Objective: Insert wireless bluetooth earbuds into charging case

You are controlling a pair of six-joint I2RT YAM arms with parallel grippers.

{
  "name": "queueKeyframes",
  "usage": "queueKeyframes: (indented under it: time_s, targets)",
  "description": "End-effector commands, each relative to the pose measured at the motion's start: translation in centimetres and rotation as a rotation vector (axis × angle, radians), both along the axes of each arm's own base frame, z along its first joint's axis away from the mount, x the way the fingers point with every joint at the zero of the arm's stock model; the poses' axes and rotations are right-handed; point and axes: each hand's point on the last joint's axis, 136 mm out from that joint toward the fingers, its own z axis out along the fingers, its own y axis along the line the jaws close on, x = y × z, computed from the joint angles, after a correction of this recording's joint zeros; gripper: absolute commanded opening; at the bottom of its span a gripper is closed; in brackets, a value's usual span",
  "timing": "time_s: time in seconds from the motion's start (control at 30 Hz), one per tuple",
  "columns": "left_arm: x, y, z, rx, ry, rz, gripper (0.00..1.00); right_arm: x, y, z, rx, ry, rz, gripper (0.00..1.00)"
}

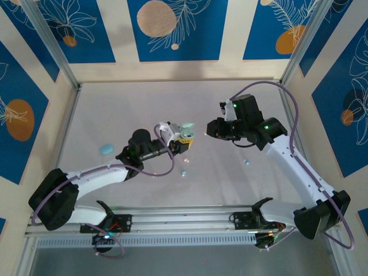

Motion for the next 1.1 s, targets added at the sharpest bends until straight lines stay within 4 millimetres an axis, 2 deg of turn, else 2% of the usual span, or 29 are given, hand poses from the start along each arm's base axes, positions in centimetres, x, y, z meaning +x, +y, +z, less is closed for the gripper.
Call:
queueKeyframes:
  time_s: [0.0,0.17,1.07]
  targets:
    - [-0.7,-0.7,0.3,0.007,-0.029,-0.042,0.32,-0.8,1.0,1.1,-0.017,-0.028,0.066,0.21]
    - [-0.8,-0.9,0.4,0.009,-0.032,-0.054,0.31,-0.7,2.1,1.6,-0.015,-0.048,0.094,0.21]
    - [-0.9,-1.2,0.7,-0.009,-0.029,-0.063,0.31,0.2,3.7,-0.4,-0.051,-0.018,0.122,0.21]
